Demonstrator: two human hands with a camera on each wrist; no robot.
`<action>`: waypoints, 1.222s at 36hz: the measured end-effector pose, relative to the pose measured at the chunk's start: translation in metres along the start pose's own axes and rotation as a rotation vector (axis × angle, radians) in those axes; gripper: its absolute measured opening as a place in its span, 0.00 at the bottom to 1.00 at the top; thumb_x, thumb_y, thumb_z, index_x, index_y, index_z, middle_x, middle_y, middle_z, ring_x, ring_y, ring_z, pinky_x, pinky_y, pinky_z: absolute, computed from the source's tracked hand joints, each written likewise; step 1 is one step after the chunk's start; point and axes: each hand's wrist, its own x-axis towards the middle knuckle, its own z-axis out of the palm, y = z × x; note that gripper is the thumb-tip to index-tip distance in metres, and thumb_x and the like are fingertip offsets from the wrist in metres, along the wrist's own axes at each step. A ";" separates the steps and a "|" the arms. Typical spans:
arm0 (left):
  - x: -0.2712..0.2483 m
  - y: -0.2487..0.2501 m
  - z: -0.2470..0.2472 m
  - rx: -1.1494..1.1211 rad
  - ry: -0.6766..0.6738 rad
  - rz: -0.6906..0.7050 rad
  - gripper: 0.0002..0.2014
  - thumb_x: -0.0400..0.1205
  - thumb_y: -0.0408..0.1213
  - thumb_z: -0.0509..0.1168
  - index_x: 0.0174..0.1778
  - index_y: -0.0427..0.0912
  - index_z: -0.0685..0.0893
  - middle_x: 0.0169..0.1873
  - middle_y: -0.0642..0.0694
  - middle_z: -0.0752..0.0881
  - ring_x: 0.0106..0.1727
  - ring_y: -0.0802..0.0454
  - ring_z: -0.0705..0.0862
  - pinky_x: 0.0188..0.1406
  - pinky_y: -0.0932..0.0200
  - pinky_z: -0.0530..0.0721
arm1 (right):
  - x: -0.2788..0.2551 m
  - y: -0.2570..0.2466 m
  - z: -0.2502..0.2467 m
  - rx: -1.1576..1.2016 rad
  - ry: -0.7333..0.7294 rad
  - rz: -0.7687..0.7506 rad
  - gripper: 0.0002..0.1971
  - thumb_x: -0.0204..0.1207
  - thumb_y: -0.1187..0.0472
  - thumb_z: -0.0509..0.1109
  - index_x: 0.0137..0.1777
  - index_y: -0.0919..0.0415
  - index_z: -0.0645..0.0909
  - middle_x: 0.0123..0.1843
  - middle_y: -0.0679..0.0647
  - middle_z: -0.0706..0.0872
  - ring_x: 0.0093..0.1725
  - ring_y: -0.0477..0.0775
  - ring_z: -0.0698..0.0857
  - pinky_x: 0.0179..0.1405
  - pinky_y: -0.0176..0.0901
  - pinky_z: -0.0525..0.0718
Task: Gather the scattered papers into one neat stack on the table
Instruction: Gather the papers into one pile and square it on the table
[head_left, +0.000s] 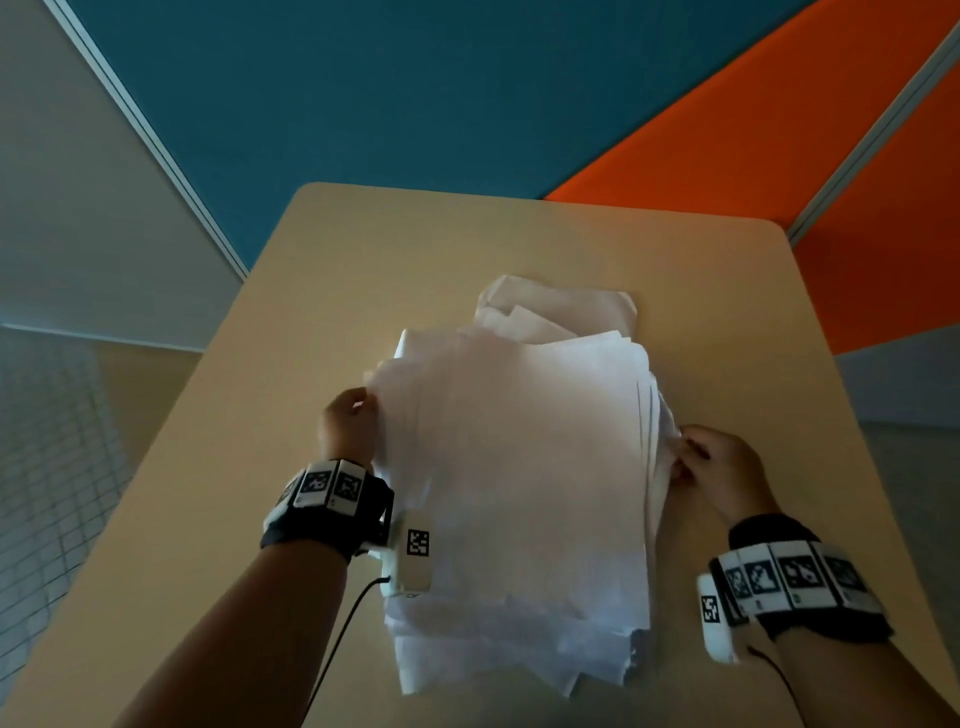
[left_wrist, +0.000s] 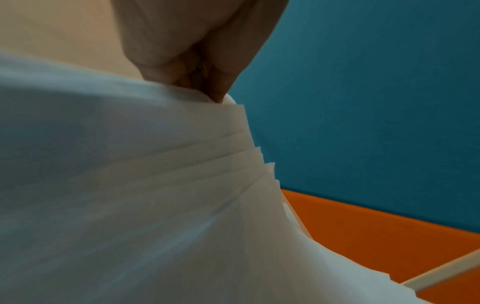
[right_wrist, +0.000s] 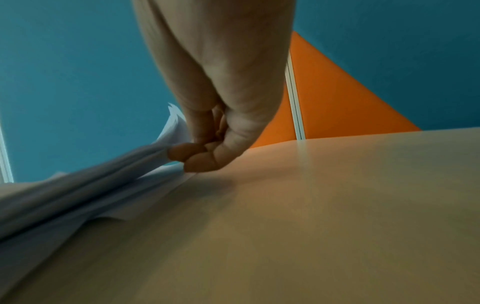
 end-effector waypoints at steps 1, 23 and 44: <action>0.002 0.001 0.005 -0.022 -0.040 -0.006 0.10 0.80 0.31 0.59 0.49 0.34 0.86 0.37 0.34 0.85 0.36 0.48 0.75 0.39 0.58 0.72 | 0.003 -0.002 0.002 0.004 -0.005 -0.006 0.16 0.78 0.70 0.62 0.27 0.63 0.76 0.23 0.51 0.80 0.24 0.40 0.78 0.26 0.24 0.73; -0.033 0.019 0.036 0.410 -0.257 -0.034 0.31 0.78 0.37 0.64 0.73 0.30 0.59 0.70 0.26 0.67 0.72 0.27 0.66 0.73 0.43 0.64 | -0.021 -0.046 0.050 -0.128 -0.110 0.251 0.37 0.78 0.56 0.65 0.81 0.64 0.49 0.73 0.71 0.62 0.70 0.73 0.67 0.73 0.57 0.66; -0.070 0.000 0.005 0.495 -0.363 0.093 0.38 0.79 0.27 0.58 0.80 0.39 0.43 0.77 0.25 0.59 0.73 0.28 0.68 0.73 0.44 0.67 | -0.063 -0.039 0.037 0.001 -0.172 0.247 0.34 0.76 0.63 0.69 0.78 0.63 0.56 0.72 0.68 0.64 0.67 0.67 0.73 0.64 0.52 0.75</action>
